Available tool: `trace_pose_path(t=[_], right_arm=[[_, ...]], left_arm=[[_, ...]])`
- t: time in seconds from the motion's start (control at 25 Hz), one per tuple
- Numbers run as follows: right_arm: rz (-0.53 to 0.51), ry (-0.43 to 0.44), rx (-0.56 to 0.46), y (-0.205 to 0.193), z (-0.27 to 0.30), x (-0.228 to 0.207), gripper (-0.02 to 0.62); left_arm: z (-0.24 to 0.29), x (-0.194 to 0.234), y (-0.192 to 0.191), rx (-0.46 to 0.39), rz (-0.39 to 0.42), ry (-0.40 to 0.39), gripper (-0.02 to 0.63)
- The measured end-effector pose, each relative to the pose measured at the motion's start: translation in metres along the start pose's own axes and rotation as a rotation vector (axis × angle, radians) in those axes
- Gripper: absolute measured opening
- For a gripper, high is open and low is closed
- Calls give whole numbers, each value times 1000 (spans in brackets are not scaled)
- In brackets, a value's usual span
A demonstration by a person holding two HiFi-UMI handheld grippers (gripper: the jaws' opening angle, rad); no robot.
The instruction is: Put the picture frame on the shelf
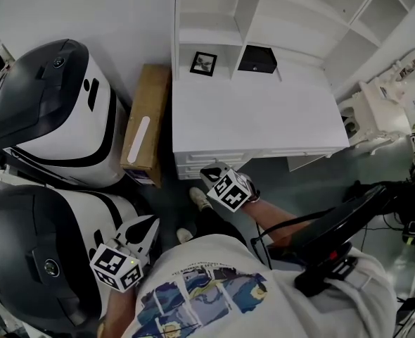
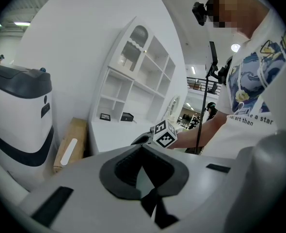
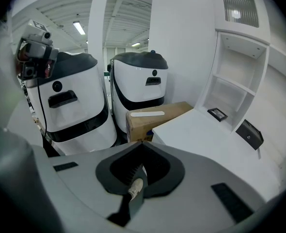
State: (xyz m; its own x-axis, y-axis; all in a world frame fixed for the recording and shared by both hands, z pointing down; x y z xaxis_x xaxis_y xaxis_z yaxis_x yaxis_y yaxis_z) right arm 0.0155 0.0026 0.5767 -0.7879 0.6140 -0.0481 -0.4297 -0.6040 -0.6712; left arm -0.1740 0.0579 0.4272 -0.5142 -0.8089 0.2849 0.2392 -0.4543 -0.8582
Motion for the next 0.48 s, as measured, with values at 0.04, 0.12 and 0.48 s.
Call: trace_pose_path(t=[0.04, 0.12, 0.48], right_arm=[[-2, 1, -3, 1, -1, 2, 25], [-6, 5, -7, 3, -2, 6, 25], [-17, 19, -12, 7, -4, 21, 25]], left_arm=[[-1, 0, 0, 0, -1, 1, 14], [-2, 0, -1, -2, -2, 1, 14], [-6, 0, -4, -5, -1, -3, 14]])
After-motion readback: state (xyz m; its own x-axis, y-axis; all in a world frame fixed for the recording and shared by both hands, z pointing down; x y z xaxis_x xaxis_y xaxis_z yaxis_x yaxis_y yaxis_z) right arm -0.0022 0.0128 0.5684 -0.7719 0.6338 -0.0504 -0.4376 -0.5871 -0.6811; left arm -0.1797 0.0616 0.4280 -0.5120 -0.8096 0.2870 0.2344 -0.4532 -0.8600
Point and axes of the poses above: the fingertips, and each gripper's own axes: z forward along the fingers, x to its left, y out of its top, the point moved 2 cm from there along -z, backward along the fingers, and after that the axes turned 9 degrees about y, right-handed, at the moved point
